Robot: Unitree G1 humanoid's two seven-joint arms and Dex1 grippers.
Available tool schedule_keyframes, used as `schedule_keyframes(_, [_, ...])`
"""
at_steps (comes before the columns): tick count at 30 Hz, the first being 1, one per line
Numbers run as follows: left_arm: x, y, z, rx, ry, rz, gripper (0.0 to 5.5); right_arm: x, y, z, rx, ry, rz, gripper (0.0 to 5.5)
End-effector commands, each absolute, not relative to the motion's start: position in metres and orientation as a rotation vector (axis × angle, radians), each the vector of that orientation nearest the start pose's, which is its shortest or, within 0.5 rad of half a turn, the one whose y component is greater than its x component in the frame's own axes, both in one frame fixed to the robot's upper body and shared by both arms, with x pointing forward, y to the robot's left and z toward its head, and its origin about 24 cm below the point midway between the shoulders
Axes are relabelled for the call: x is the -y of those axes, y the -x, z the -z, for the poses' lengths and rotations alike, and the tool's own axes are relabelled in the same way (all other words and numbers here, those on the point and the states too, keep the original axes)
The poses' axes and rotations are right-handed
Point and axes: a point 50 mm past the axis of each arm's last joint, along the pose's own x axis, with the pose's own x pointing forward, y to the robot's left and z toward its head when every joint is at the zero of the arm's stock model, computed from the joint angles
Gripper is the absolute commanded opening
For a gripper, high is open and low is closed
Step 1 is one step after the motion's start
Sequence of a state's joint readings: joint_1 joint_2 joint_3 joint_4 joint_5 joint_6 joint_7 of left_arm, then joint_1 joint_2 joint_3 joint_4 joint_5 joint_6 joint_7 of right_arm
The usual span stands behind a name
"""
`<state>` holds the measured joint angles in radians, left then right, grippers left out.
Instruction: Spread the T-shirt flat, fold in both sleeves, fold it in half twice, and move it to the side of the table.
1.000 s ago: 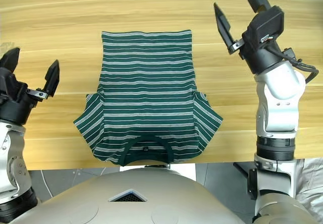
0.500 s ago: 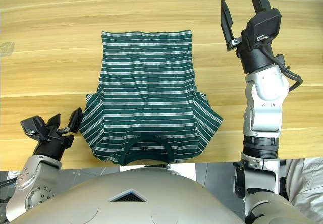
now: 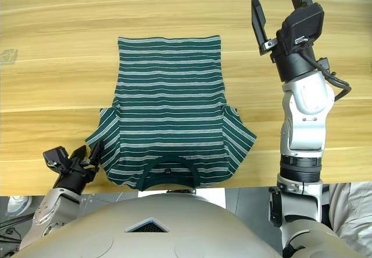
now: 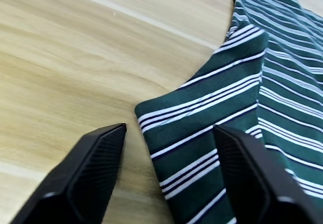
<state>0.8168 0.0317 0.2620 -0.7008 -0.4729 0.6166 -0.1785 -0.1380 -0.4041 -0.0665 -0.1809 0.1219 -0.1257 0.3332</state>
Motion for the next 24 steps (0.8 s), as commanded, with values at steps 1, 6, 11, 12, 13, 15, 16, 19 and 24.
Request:
schedule_keyframes(1, [-0.211,-0.069,-0.015,-0.666,0.361,-0.171,2.61,0.192,-0.264,-0.146,0.407,0.357,-0.353,2.88])
schedule_keyframes(6, [-0.21,-0.072,-0.012,-0.664,0.353,-0.163,1.75,0.191,-0.263,-0.145,0.401,0.358,-0.357,2.88])
schedule_keyframes(11, [-0.213,-0.076,-0.01,-0.655,0.333,-0.175,1.11,0.192,-0.263,-0.144,0.396,0.36,-0.355,2.88])
schedule_keyframes(12, [-0.213,-0.077,-0.01,-0.654,0.33,-0.175,0.89,0.192,-0.263,-0.144,0.396,0.36,-0.355,2.88])
schedule_keyframes(13, [-0.213,-0.077,-0.01,-0.652,0.328,-0.176,0.79,0.191,-0.263,-0.143,0.396,0.359,-0.355,2.88])
schedule_keyframes(15, [-0.213,-0.078,-0.01,-0.65,0.324,-0.18,0.46,0.191,-0.263,-0.143,0.397,0.359,-0.357,2.88])
schedule_keyframes(16, [-0.214,-0.078,-0.01,-0.648,0.317,-0.185,0.32,0.191,-0.263,-0.143,0.396,0.359,-0.357,2.88])
schedule_keyframes(19, [-0.221,-0.08,-0.012,-0.627,0.285,-0.231,0.02,0.19,-0.263,-0.141,0.39,0.359,-0.359,2.88])
schedule_keyframes(24, [-0.221,-0.085,-0.019,-0.571,0.214,-0.196,0.02,0.189,-0.263,-0.138,0.382,0.354,-0.362,2.88])
